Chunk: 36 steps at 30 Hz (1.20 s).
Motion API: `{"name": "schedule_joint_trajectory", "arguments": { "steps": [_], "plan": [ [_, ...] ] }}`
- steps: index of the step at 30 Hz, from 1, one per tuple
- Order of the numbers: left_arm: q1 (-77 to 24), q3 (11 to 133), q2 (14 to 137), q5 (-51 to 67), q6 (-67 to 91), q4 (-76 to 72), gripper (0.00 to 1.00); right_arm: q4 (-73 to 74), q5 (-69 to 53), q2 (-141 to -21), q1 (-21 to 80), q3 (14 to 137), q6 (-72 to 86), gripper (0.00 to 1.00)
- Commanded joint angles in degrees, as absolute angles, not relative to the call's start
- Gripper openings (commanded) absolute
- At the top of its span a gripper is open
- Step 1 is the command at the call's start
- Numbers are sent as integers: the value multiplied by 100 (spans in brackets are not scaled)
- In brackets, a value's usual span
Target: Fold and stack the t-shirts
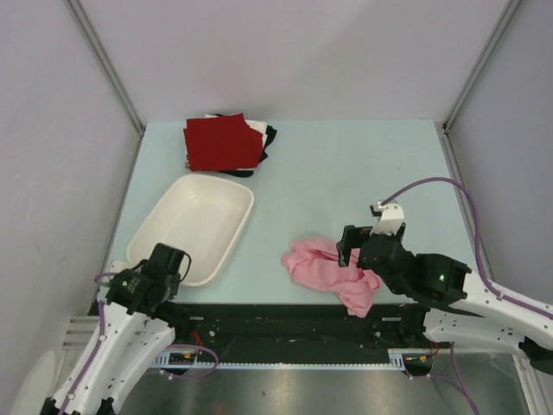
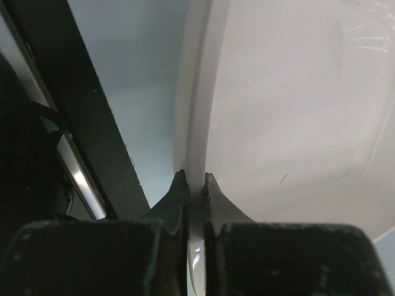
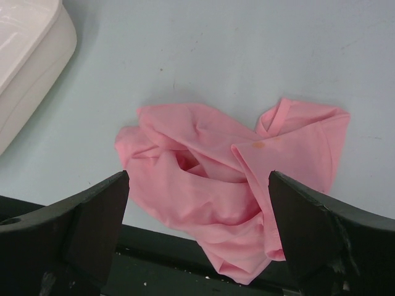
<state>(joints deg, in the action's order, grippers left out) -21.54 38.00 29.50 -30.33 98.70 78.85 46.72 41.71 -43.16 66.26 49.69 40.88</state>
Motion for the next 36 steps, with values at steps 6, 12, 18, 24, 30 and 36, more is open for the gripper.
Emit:
{"name": "schedule_joint_trajectory", "arguments": {
  "steps": [6,12,18,24,30,36],
  "plan": [
    [-2030,3498,2154,-2602,10512,8402,69,4509,4096,-3938,6680,4772,3920,100],
    [-2030,4489,2074,-2593,9468,8359,84,4237,4026,-4078,6680,4764,3718,100],
    [-2030,5326,2671,-2110,8219,7334,81,3999,3902,-4438,6680,4764,3700,100],
    [-2118,5045,3941,-1135,6911,5025,77,3938,4148,-4570,6601,4790,3840,100],
    [-3162,6053,6807,-756,5293,3324,79,4016,4139,-4711,6276,4790,4016,100],
    [-3990,7365,9358,-407,4228,2534,82,4227,4183,-4790,6021,4790,4104,100]
  ]
}}
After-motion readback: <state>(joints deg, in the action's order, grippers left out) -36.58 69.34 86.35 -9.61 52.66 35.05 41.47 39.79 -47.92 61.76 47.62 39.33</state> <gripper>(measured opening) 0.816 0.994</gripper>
